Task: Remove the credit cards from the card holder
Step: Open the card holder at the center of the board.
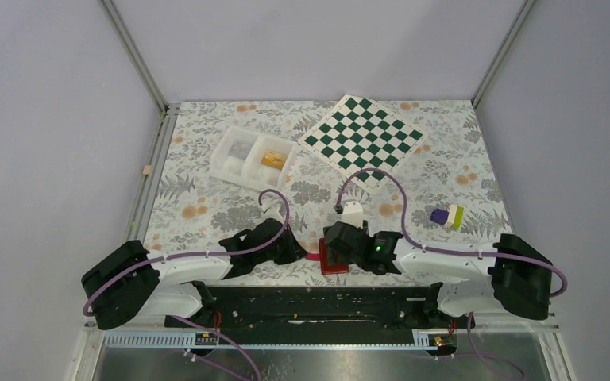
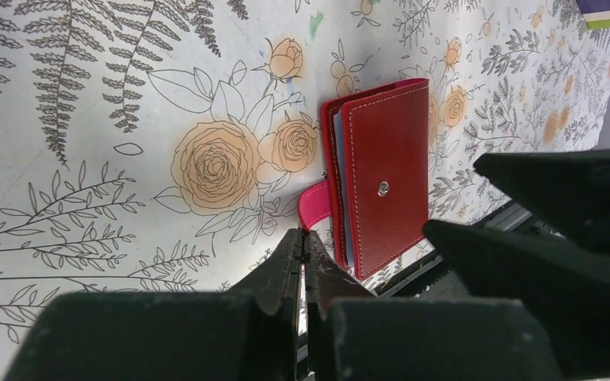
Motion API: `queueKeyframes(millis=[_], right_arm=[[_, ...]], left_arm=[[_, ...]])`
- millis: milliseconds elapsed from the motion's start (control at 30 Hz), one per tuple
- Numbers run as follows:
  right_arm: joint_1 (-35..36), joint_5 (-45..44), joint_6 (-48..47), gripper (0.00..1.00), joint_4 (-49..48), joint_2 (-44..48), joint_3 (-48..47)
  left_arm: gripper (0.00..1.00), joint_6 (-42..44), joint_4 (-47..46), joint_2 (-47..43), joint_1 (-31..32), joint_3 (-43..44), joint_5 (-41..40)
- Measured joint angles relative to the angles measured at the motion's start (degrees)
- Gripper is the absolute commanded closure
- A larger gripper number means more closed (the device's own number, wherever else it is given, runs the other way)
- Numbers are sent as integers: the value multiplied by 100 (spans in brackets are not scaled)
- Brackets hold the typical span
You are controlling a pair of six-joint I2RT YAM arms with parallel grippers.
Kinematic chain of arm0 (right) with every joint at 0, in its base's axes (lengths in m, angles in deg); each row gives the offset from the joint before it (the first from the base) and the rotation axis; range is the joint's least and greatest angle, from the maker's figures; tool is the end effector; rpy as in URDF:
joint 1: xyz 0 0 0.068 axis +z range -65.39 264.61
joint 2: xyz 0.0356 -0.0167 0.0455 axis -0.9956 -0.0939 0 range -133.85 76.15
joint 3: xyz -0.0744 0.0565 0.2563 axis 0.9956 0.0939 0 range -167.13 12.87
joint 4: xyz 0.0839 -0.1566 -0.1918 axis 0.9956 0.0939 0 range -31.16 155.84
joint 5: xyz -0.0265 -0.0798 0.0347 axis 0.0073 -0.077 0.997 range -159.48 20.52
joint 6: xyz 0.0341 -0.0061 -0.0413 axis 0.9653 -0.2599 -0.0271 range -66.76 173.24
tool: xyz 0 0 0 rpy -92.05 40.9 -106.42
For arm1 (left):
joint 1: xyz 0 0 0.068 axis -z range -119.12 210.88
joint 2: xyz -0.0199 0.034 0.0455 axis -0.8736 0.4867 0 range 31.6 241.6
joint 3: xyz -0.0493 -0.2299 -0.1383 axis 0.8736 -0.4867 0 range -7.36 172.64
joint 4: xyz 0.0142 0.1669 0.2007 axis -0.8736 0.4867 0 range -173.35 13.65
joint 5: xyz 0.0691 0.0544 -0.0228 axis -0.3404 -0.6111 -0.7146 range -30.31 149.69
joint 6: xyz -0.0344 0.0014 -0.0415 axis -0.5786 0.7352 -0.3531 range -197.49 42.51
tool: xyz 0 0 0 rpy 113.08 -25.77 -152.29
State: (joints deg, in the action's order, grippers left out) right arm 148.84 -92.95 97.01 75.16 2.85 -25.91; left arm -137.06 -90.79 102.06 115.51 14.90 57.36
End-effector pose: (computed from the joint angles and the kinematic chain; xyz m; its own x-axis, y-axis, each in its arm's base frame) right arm 0.1203 0.2167 0.1943 -0.7393 -0.0716 -0.6696 -0.2843 0.9346 0.2139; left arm 0.1301 -0.1807 0.1482 -0.8786 -0.2506 -0.4064 0.0778 0.7647 -0.6397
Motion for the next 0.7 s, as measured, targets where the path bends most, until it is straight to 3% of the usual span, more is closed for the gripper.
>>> queueKeyframes(millis=[333, 700], right_arm=[[1071, -907, -96, 24, 575, -1244, -1043], [1180, -1290, -107, 24, 706, -1722, -1204]], left_arm=[[100, -160, -81, -195, -2, -201, -4], [100, -203, -160, -295, -17, -273, -17]])
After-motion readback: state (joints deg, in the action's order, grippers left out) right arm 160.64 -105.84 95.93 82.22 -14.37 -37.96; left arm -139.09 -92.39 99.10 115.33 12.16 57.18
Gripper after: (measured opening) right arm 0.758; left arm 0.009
